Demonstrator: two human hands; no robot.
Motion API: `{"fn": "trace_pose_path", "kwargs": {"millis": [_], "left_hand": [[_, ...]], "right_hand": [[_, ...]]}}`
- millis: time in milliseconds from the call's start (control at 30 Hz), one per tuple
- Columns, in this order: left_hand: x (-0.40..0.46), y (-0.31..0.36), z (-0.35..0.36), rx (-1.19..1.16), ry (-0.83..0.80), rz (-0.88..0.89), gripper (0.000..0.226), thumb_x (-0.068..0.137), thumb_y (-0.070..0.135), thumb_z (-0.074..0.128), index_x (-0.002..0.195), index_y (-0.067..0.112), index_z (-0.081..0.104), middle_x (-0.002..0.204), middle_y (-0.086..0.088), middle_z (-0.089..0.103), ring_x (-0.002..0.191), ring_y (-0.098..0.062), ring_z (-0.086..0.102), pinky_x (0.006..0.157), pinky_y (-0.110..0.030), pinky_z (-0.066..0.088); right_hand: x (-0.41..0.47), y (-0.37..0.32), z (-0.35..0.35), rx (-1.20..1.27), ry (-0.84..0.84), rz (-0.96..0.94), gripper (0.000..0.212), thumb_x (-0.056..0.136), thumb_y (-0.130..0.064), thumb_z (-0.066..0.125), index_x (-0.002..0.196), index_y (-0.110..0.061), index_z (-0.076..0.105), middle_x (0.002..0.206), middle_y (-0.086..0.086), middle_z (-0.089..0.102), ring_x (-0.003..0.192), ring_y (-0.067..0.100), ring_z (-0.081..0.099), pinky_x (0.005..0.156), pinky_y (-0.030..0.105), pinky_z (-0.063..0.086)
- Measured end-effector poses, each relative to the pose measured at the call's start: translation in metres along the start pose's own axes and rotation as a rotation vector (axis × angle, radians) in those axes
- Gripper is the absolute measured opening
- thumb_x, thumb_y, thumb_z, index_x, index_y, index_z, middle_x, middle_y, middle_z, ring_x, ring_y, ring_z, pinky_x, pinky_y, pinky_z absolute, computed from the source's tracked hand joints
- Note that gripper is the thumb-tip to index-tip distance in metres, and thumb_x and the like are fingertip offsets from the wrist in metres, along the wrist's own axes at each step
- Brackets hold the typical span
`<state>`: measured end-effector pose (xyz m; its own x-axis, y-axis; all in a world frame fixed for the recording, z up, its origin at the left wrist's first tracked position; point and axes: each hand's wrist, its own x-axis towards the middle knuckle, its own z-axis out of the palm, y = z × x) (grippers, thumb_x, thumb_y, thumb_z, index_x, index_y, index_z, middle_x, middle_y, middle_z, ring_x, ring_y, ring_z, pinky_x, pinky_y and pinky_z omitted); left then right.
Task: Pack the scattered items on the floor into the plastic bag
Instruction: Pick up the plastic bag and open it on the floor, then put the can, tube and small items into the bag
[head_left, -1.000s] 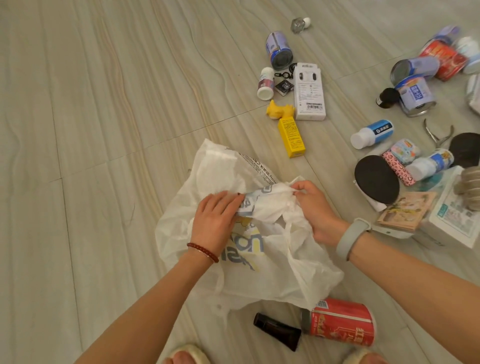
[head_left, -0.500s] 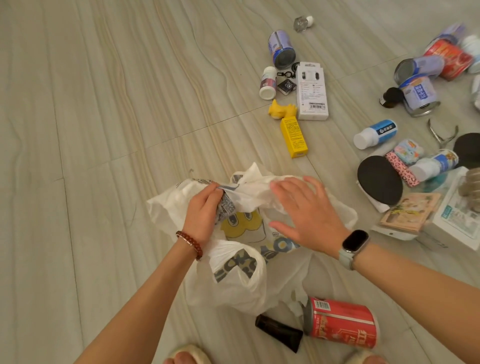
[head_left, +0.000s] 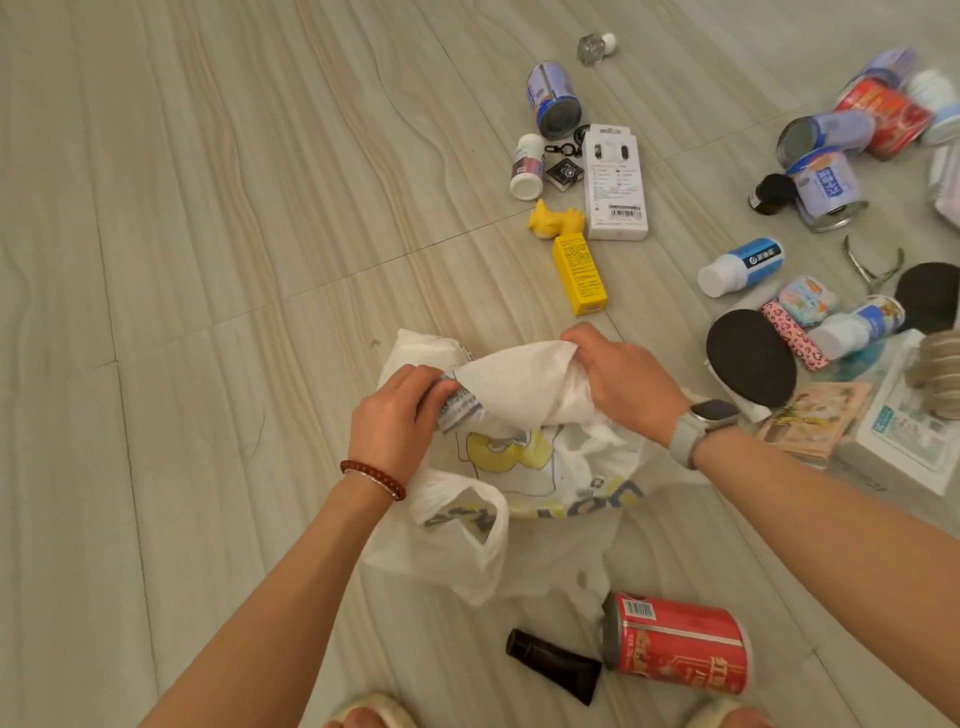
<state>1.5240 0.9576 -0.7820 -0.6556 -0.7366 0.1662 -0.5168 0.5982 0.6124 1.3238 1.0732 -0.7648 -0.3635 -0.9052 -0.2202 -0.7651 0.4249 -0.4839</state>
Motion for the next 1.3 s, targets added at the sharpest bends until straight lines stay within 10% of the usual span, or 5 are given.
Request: {"fn": "trace_pose_path", "kwargs": {"millis": [300, 500, 733, 1033, 1300], "left_hand": [[0.021, 0.003, 0.014, -0.076, 0.044, -0.508, 0.028, 0.097, 0.027, 0.030, 0.113, 0.011, 0.046, 0.111, -0.012, 0.054, 0.084, -0.027, 0.050, 0.069, -0.032, 0.036], [0.003, 0.021, 0.028, -0.230, -0.011, -0.450, 0.036, 0.095, 0.022, 0.037, 0.130, 0.011, 0.038, 0.121, -0.014, 0.046, 0.073, -0.007, 0.034, 0.062, -0.012, 0.026], [-0.010, 0.033, 0.032, -0.195, -0.058, -0.433, 0.040, 0.095, 0.026, 0.038, 0.133, 0.014, 0.035, 0.125, -0.015, 0.043, 0.077, -0.003, 0.032, 0.071, -0.017, 0.030], [-0.016, 0.036, 0.031, -0.224, -0.091, -0.453, 0.039, 0.096, 0.026, 0.035, 0.134, 0.014, 0.035, 0.125, -0.015, 0.042, 0.077, -0.001, 0.034, 0.068, -0.013, 0.027], [-0.014, 0.031, 0.043, -0.363, -0.046, -0.495, 0.033, 0.097, 0.022, 0.034, 0.125, 0.010, 0.044, 0.112, -0.012, 0.050, 0.100, -0.018, 0.043, 0.082, -0.023, 0.032]], "right_hand": [[-0.023, -0.019, -0.006, -0.241, 0.228, -0.439, 0.043, 0.083, -0.038, 0.045, 0.119, -0.015, 0.046, 0.114, 0.012, 0.060, 0.104, 0.025, 0.056, 0.090, 0.040, 0.047], [-0.112, 0.013, 0.023, -0.238, -0.706, -0.160, 0.077, 0.075, -0.065, 0.055, 0.134, -0.022, 0.030, 0.132, -0.001, 0.042, 0.116, 0.018, 0.045, 0.096, 0.032, 0.038], [-0.150, 0.033, 0.038, -0.317, -0.837, -0.144, 0.079, 0.074, -0.058, 0.060, 0.135, -0.022, 0.026, 0.127, 0.005, 0.046, 0.110, 0.022, 0.047, 0.091, 0.035, 0.042], [-0.092, 0.041, -0.005, 0.641, 0.022, 0.513, 0.056, 0.079, -0.032, 0.067, 0.124, -0.011, 0.041, 0.112, 0.004, 0.058, 0.090, 0.014, 0.059, 0.081, 0.032, 0.049], [-0.003, -0.025, 0.023, 0.778, 0.077, 0.668, 0.066, 0.073, -0.043, 0.068, 0.119, -0.008, 0.036, 0.102, 0.003, 0.056, 0.092, 0.021, 0.059, 0.082, 0.037, 0.053]]}}
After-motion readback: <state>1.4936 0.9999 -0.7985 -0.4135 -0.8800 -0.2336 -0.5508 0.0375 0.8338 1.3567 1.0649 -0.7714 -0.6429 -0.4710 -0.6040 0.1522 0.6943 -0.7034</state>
